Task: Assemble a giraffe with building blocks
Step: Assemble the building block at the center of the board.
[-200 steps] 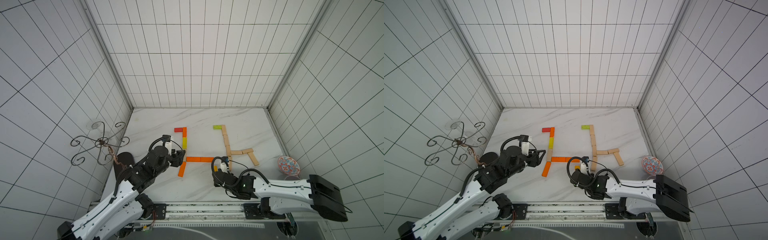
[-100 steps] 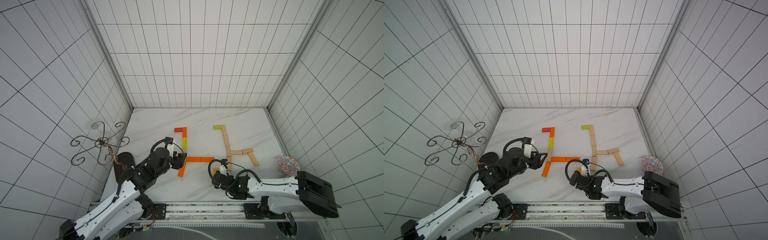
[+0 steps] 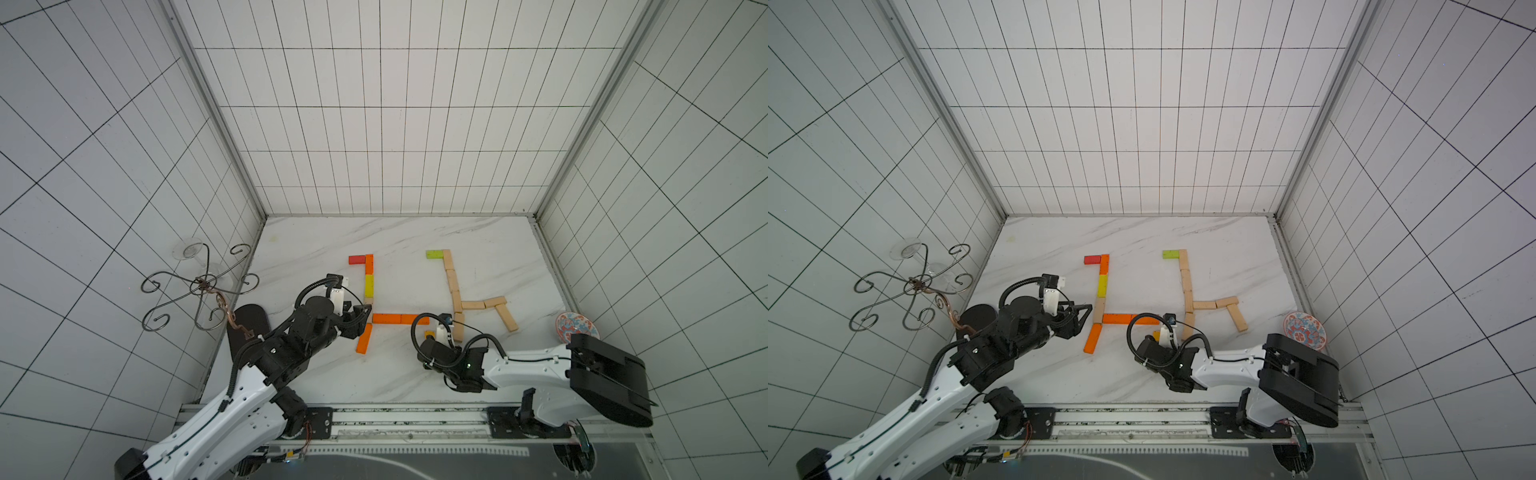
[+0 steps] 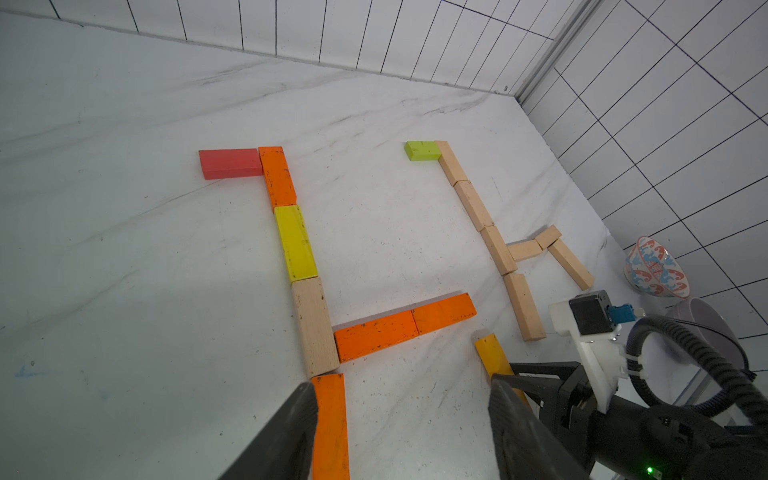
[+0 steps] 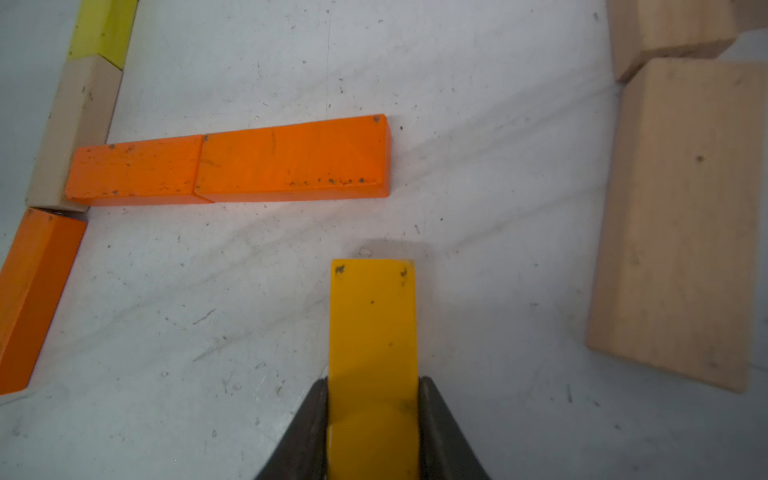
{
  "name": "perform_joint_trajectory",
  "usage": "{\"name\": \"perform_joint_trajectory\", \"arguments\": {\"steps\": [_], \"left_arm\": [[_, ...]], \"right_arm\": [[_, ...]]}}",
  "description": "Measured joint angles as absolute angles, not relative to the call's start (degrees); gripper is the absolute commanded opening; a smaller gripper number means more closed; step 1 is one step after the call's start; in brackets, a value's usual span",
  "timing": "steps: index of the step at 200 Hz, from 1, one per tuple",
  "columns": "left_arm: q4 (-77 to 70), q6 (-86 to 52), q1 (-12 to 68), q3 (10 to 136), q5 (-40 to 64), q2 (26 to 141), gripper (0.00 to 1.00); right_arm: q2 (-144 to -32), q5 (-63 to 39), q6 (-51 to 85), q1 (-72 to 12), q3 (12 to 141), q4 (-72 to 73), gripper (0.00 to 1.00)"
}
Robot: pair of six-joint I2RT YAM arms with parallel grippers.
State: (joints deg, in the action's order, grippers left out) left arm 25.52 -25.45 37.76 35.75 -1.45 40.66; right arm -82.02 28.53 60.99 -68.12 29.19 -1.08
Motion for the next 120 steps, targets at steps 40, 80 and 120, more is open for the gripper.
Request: {"name": "perform_joint_trajectory", "arguments": {"steps": [40,80,120], "left_arm": [[25.5,-25.4,37.3,35.7,-1.4,40.4,0.66],[25.5,-25.0,36.3,35.7,-0.6,40.4,0.66],[25.1,-25.0,34.6,35.2,1.2,40.2,0.67]], "right_arm": [[-81.1,26.2,57.6,-68.1,29.3,-0.4,0.59],[-78.0,22.5,57.0,-68.1,29.2,-3.8,0.52],[-78.2,20.4,56.7,-68.1,29.1,-4.3,0.48]]}}
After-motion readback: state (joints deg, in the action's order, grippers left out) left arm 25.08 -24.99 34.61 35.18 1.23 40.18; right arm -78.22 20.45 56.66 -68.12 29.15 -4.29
